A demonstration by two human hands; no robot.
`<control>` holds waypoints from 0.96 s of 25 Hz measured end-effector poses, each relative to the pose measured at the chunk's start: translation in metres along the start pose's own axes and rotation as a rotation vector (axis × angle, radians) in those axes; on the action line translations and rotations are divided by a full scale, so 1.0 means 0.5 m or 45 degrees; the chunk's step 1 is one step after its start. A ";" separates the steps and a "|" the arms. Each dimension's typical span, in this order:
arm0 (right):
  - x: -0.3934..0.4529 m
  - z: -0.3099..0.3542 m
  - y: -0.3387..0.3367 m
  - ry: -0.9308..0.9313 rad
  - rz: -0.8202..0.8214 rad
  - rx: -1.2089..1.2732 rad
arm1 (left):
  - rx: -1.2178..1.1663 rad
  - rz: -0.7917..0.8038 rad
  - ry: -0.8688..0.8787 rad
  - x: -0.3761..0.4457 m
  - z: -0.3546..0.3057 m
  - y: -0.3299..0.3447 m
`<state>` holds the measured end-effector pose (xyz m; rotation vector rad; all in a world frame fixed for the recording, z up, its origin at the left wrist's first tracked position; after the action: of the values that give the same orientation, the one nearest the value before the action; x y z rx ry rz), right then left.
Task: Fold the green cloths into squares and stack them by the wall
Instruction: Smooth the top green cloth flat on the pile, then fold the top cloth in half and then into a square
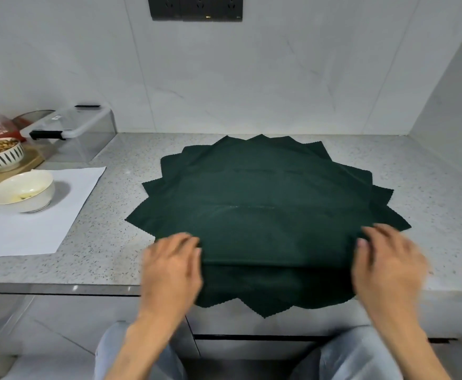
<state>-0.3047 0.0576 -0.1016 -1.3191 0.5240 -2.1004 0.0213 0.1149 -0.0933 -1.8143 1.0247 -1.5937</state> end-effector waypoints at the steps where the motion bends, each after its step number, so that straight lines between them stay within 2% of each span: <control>1: -0.028 0.066 0.011 -0.217 0.085 0.147 | -0.081 0.083 0.155 0.005 -0.047 0.019; 3: -0.111 0.177 0.049 -0.497 0.404 0.283 | -0.205 0.321 0.292 0.002 -0.108 0.060; 4: -0.150 0.210 0.064 -0.542 0.553 0.231 | -0.206 0.435 0.303 -0.004 -0.109 0.076; 6: -0.184 0.222 0.076 -0.538 0.706 0.024 | -0.100 0.546 0.268 -0.028 -0.073 0.091; 9: -0.182 0.189 0.074 -0.504 0.718 -0.166 | -0.013 0.643 0.126 -0.051 -0.025 0.066; 14: -0.178 0.168 0.060 -0.440 0.766 -0.263 | 0.284 0.762 -0.263 -0.036 0.044 0.001; 16: -0.174 0.172 0.057 -0.440 0.751 -0.269 | 0.284 0.651 -0.064 -0.016 -0.001 0.019; 18: -0.171 0.179 0.053 -0.443 0.733 -0.233 | 0.088 0.673 0.295 -0.013 -0.083 0.067; 19: -0.171 0.174 0.051 -0.433 0.753 -0.213 | 0.009 0.690 0.405 -0.014 -0.112 0.088; 21: -0.152 0.126 0.046 -0.353 0.782 -0.219 | -0.073 0.770 0.384 -0.010 -0.130 0.103; 24: -0.086 -0.023 0.009 -0.154 0.759 -0.400 | -0.055 0.777 0.319 -0.023 -0.114 0.096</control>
<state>-0.2996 0.0833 -0.1379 -1.2449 1.0768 -1.4797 -0.0447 0.1021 -0.1276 -1.1672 1.5524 -1.4269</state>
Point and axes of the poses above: each hand's wrist, its own x-axis towards the middle knuckle, its own y-axis out of the palm, z = x × y, the point moved 1 cm from there along x, towards the middle knuckle, and after that the axes turned 11 degrees about y, right-handed, at the moved point
